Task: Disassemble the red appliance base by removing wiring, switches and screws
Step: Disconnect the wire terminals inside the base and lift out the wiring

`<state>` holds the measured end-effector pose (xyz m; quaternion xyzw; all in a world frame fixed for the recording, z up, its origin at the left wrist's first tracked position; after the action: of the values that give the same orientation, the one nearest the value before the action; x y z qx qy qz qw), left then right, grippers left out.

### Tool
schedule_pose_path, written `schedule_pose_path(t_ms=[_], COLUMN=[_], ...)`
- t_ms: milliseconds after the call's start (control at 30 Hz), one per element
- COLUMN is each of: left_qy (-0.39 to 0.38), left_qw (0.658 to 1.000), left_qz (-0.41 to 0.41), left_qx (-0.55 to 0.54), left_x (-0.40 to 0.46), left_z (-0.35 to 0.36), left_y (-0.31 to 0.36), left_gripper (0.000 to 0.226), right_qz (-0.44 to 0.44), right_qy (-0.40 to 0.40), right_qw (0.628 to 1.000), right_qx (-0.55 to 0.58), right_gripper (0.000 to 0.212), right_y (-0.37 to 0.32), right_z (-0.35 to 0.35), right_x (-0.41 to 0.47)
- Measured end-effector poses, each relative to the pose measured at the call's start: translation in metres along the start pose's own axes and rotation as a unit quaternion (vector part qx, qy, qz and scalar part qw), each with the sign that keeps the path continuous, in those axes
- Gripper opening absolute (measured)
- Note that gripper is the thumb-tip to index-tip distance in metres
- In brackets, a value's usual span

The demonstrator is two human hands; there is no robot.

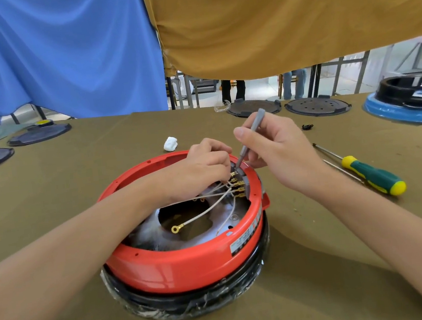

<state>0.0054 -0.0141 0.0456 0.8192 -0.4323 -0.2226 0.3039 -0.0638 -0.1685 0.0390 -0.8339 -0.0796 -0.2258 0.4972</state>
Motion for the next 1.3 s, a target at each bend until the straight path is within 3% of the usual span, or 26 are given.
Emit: schedule_pose_path(t_ms=[167,433,600,767,867,1300], left_qy=[-0.004,-0.005,-0.007,-0.007,-0.002,-0.009], left_qw=[1.000,1.000,1.000,1.000,1.000,1.000], left_qz=[0.001,-0.002,0.000,-0.002,0.000,-0.004], left_qx=[0.001,-0.005,-0.003,-0.009,-0.007,-0.009], left_x=[0.000,0.000,0.000,0.003,0.003,0.000], left_z=[0.000,-0.001,-0.001,-0.001,-0.001,-0.002], left_y=[-0.001,0.000,-0.001,-0.004,-0.005,-0.002], left_gripper=[0.026,0.027,0.023,0.026,0.029,0.027], right_qz=[0.087,0.128,0.052,-0.044,-0.068,0.082], right_qy=[-0.005,-0.022,0.015,-0.002,-0.006,-0.021], right_qw=[0.988,0.976,0.994,0.997,0.993,0.992], right_qx=[0.124,0.175,0.091,-0.060,-0.094,0.092], right_gripper=[0.017,0.021,0.019,0.021,0.021,0.023], right_y=[0.012,0.021,0.012,0.000,-0.001,0.013], right_z=[-0.005,-0.005,-0.001,0.002,0.003,0.000], right_x=[0.003,0.004,0.001,-0.003,-0.003,0.005])
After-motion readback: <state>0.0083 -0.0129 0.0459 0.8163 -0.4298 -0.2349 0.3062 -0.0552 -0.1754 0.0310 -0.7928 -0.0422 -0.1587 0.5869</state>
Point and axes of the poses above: each hand's wrist, its own x-axis towards the middle knuckle, its own z-axis out of the palm, y = z × x, the point moved 1 cm from there along x, towards the middle knuckle, and after that the axes turned 8 degrees about -y, right-handed, at the moved point
